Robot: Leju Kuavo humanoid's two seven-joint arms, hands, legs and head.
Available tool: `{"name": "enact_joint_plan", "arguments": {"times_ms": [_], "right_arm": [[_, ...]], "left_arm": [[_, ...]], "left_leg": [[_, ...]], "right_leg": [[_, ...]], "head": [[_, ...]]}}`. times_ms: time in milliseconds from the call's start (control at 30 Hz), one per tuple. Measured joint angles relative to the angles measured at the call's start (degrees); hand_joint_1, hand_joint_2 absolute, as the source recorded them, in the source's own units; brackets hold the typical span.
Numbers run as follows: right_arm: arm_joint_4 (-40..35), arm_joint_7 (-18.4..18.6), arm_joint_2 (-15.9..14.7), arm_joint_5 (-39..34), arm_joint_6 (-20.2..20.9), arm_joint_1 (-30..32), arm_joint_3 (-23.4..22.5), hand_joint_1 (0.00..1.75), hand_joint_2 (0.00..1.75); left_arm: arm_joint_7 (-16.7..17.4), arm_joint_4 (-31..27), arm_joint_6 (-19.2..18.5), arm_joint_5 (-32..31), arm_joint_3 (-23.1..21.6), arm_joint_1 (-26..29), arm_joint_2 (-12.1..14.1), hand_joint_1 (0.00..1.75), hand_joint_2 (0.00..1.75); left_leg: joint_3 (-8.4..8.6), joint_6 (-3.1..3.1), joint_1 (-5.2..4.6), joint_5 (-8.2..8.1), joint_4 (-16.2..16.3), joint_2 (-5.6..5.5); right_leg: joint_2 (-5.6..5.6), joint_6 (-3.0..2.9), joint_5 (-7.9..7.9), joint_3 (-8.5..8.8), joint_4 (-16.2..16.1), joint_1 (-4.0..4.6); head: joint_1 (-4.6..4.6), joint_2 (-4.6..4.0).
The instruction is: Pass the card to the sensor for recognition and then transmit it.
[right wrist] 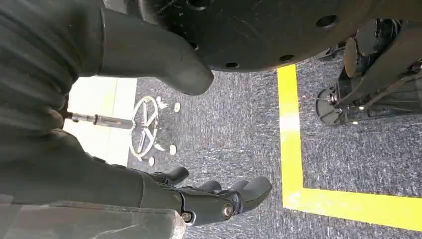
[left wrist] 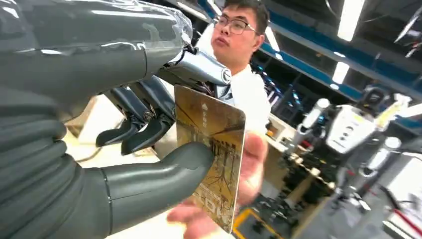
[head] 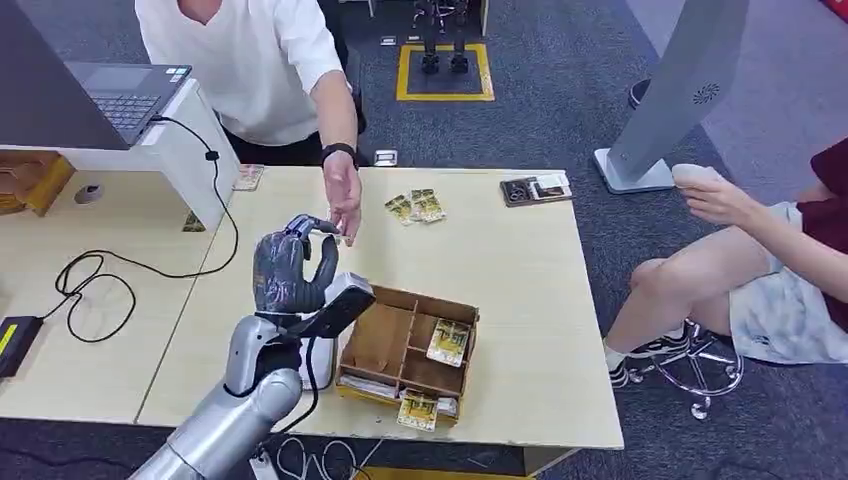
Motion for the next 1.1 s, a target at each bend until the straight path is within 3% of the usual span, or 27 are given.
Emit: {"name": "enact_joint_plan", "arguments": {"times_ms": [200, 500, 533, 567, 600, 833, 1100], "right_arm": [[-0.3, 0.4, -0.2, 0.0, -0.2, -0.2, 0.7, 0.0, 1.75], [-0.8, 0.7, -0.4, 0.0, -0.7, -0.4, 1.1, 0.0, 1.75], [-0.8, 0.7, -0.4, 0.0, -0.7, -0.4, 1.1, 0.0, 1.75], [-0.8, 0.7, -0.4, 0.0, -0.8, -0.4, 1.2, 0.0, 1.75], [-0.8, 0.8, -0.4, 0.0, -0.8, -0.5, 1.2, 0.0, 1.75], [-1.0, 1.0, -0.4, 0.0, -1.0, -0.6, 1.3, 0.0, 1.75], [-1.1, 1.3, -0.5, -0.1, -1.0, -0.7, 1.3, 0.0, 1.75]], "left_arm": [[1.4, 6.5, -1.0, 0.7, 1.1, -3.9, -1.2, 1.75, 1.75], [0.8, 13.9, -0.5, 4.1, 2.8, -7.7, -4.2, 1.75, 1.75], [0.7, 14.5, -0.5, 4.2, 2.8, -8.0, -4.5, 1.5, 1.75], [0.7, 15.2, -0.5, 4.4, 2.8, -8.3, -4.7, 0.24, 1.75], [0.7, 15.9, -0.4, 4.7, 2.8, -8.7, -5.1, 0.05, 1.75], [-0.5, 19.5, 0.4, 5.4, 2.9, -9.9, -6.9, 0.0, 1.75], [-2.2, 20.7, 1.0, 7.3, 2.9, -9.8, -7.2, 0.0, 1.75]], "left_leg": [[-0.01, 0.0, 0.0, 0.0, 0.0, -0.01], [-0.02, 0.01, -0.01, 0.0, 0.0, 0.01], [-0.01, 0.01, -0.01, 0.0, 0.0, 0.01], [-0.01, 0.0, 0.0, 0.0, 0.0, 0.0], [-0.01, 0.0, 0.0, 0.0, 0.0, 0.0], [-0.02, 0.0, 0.0, 0.0, 0.0, -0.01], [-0.02, 0.01, 0.0, 0.0, 0.0, -0.01]], "right_leg": [[-0.01, 0.0, 0.0, 0.0, 0.0, 0.0], [0.02, 0.03, 0.02, 0.0, 0.0, 0.0], [0.02, 0.03, 0.02, -0.01, 0.0, 0.0], [0.01, 0.03, 0.02, -0.01, 0.0, 0.0], [0.01, 0.04, 0.02, -0.01, 0.0, 0.0], [0.01, 0.04, 0.02, -0.01, 0.0, 0.0], [0.0, 0.04, 0.02, -0.01, 0.0, 0.0]], "head": [[0.02, 0.0], [0.02, 0.0], [0.0, 0.0], [0.02, 0.0], [0.0, 0.0], [0.0, 0.0], [0.0, 0.0]]}}
